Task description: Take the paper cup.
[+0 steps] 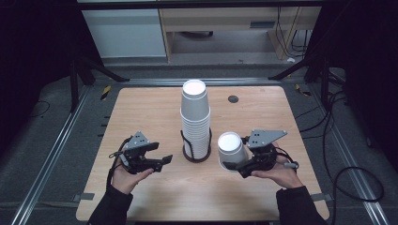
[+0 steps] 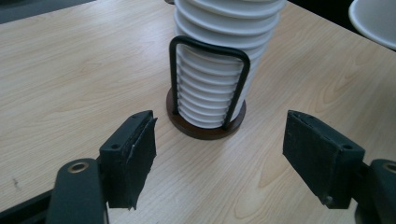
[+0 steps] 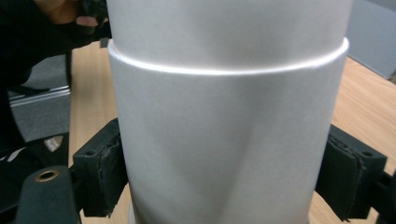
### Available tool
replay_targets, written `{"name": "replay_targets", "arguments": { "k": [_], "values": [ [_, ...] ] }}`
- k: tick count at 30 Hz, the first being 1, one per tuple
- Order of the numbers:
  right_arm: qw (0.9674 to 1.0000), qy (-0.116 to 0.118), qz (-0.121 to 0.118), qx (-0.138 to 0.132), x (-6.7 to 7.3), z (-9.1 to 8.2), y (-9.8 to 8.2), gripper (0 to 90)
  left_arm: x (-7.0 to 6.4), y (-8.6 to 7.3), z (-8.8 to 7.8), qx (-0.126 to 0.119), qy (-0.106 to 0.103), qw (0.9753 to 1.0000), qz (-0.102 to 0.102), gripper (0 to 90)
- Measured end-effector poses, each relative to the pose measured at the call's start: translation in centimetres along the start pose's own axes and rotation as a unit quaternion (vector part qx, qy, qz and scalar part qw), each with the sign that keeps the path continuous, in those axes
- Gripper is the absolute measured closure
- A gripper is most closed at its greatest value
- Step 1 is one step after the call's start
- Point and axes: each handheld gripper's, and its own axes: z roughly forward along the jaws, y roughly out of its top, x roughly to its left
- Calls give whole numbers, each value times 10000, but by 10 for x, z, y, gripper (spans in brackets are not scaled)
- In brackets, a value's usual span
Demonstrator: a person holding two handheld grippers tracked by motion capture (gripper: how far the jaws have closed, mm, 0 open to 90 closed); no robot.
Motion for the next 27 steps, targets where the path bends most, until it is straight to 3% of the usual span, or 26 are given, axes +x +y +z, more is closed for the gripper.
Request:
{"name": "replay_targets", "arguments": {
  "k": [9,14,20,27],
  "values": [
    [9988,349,-219,282,2,14,4,159,-10,5,-2,13,-227,9994,250,246],
    [9962,602,-336,529,3,27,3,159,-20,7,2,111,-445,9979,449,244],
    [9937,708,-360,787,2,36,1,158,-30,7,10,222,-637,9958,617,244],
    [9906,782,-471,1019,4,43,-1,158,-37,8,13,157,-795,9943,687,237]
  ]
}}
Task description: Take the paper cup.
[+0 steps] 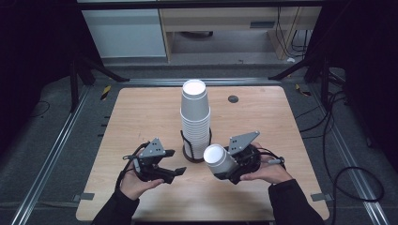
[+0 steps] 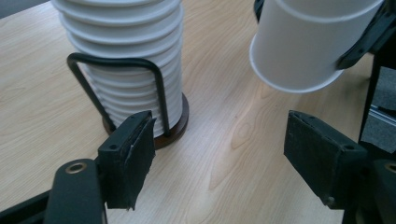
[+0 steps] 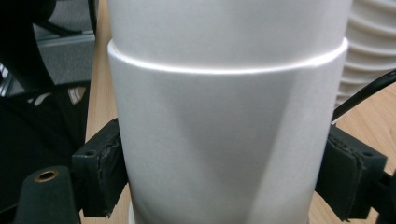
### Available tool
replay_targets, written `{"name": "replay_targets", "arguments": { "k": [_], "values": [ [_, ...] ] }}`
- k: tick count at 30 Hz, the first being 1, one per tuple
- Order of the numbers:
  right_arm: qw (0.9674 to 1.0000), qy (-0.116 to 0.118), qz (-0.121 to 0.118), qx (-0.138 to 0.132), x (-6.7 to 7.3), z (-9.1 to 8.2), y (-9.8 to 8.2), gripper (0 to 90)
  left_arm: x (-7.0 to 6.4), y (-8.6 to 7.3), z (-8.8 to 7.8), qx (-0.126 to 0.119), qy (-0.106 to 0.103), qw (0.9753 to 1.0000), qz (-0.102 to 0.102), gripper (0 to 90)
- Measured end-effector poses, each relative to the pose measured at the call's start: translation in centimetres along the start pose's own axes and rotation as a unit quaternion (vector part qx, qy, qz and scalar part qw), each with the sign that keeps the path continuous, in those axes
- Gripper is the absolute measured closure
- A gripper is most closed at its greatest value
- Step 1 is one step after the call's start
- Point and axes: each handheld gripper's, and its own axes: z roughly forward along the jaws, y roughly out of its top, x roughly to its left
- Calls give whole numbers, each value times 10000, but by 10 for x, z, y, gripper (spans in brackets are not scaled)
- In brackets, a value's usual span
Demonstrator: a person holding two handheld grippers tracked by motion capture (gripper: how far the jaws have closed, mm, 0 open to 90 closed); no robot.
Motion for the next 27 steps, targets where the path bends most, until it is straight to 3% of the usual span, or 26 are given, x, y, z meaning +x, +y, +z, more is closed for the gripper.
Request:
{"name": "replay_targets", "arguments": {
  "k": [4,27],
  "values": [
    [9997,24,-76,213,0,7,-1,159,-4,2,3,1,-98,9999,60,231],
    [9956,315,-464,752,5,40,9,160,-19,11,19,164,-558,9980,258,188]
  ]
}}
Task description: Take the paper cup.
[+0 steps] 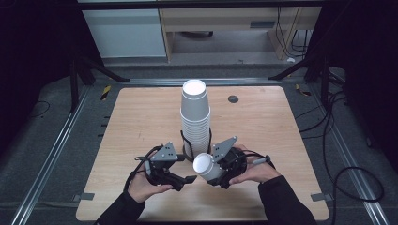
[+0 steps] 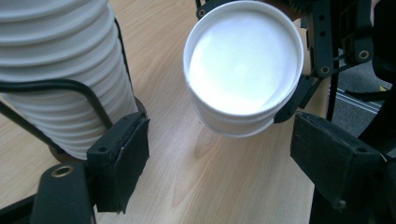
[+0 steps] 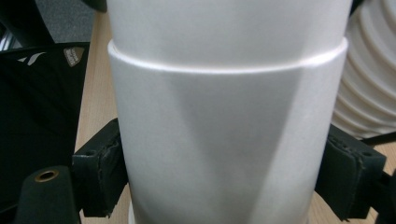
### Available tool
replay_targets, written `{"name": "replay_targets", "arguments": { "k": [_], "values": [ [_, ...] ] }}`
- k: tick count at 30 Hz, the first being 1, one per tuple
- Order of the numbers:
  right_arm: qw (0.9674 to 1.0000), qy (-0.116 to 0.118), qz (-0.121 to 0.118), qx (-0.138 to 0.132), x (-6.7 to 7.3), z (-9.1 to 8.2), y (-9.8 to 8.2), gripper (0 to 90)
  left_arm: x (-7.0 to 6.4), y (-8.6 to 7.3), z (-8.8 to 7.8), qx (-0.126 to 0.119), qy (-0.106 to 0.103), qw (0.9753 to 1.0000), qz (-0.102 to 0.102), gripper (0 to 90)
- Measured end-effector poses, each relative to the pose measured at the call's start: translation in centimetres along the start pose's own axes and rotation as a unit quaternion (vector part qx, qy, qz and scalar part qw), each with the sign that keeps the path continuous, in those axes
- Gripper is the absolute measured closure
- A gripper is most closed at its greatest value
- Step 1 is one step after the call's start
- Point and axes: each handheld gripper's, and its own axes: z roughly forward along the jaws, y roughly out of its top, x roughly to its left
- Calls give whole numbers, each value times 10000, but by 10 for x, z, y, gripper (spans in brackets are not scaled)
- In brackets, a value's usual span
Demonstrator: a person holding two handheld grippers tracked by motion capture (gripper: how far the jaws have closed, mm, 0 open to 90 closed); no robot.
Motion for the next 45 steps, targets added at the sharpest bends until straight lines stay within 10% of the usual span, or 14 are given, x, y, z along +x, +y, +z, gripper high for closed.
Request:
{"name": "replay_targets", "arguments": {
  "k": [12,45],
  "values": [
    [9999,55,-72,100,2,6,5,161,-2,15,16,151,-263,9992,241,172],
    [9996,158,-209,145,6,15,18,168,0,14,27,375,-423,9983,106,215]
  ]
}}
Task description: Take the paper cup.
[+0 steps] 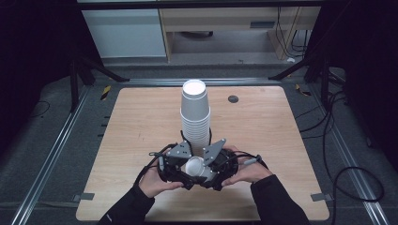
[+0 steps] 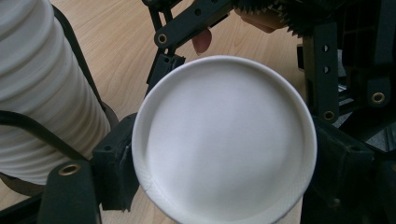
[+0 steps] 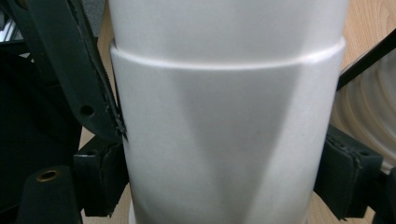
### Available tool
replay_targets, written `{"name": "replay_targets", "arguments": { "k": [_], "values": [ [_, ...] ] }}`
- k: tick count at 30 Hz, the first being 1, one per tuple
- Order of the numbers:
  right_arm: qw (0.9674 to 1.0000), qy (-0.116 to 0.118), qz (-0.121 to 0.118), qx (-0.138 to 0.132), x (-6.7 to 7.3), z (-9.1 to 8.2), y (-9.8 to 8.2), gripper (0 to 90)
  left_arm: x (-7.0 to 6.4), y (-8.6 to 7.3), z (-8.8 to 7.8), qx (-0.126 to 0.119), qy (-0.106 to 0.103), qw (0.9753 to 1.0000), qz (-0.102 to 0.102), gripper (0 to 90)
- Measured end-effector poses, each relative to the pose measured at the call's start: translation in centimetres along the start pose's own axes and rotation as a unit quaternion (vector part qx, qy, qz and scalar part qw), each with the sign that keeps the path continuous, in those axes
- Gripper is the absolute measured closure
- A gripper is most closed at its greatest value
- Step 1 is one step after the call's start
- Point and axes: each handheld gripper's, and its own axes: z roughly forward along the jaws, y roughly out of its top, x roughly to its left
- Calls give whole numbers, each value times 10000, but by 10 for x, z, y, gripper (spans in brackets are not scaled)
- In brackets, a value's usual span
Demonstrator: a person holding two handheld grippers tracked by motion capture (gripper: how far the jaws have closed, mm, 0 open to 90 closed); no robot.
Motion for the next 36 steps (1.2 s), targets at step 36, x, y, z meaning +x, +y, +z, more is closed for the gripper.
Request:
{"name": "replay_targets", "arguments": {
  "k": [36],
  "values": [
    [9966,-406,456,-557,-8,-32,-14,49,8,-5,-12,30,282,9996,-88,229]
  ]
}}
